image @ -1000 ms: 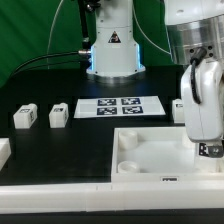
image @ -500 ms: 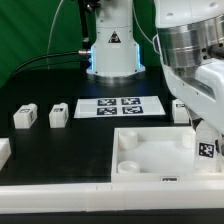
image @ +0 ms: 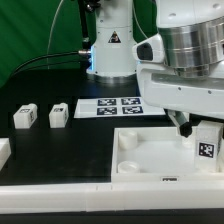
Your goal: Assemble one leg
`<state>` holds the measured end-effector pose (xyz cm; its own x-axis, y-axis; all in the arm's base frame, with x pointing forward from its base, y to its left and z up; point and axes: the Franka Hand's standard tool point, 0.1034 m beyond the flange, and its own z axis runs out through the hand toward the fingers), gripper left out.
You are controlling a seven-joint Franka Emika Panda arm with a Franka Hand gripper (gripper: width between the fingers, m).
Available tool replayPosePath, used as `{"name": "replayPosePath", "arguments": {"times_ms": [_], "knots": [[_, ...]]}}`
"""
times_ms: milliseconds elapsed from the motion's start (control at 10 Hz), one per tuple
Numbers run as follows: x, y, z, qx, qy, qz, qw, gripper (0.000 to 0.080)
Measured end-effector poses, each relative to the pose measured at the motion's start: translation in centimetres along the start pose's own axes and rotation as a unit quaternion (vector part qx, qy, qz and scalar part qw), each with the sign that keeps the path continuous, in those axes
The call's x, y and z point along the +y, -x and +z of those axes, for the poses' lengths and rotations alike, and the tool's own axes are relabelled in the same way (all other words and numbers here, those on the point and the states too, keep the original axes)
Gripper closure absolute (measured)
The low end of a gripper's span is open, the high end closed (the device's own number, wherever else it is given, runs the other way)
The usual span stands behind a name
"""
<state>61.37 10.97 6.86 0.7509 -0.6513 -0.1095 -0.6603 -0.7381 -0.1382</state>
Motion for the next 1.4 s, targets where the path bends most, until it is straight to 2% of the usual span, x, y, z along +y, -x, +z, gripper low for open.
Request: {"name": "replayPosePath", "arguments": {"times_ms": [100, 400, 600, 700, 800, 1200, 1400], "knots": [[0.10, -0.18, -0.02, 0.004, 0.002, -0.038, 0.999, 0.0151], [0.12, -0.22, 0.00, 0.006, 0.002, -0.036, 0.999, 0.0151], [0.13, -0.22, 0.00, 0.006, 0.002, -0.036, 0.999, 0.0406], [0.13, -0.22, -0.01, 0.006, 0.002, -0.036, 0.999, 0.0406], [0.13, -0.24, -0.01, 0.006, 0.002, -0.035, 0.999, 0.0509], [0.14, -0.24, -0.01, 0.006, 0.001, -0.016, 1.000, 0.0509], [0.09, -0.18, 0.00, 0.005, 0.000, 0.078, 0.997, 0.0509]]}}
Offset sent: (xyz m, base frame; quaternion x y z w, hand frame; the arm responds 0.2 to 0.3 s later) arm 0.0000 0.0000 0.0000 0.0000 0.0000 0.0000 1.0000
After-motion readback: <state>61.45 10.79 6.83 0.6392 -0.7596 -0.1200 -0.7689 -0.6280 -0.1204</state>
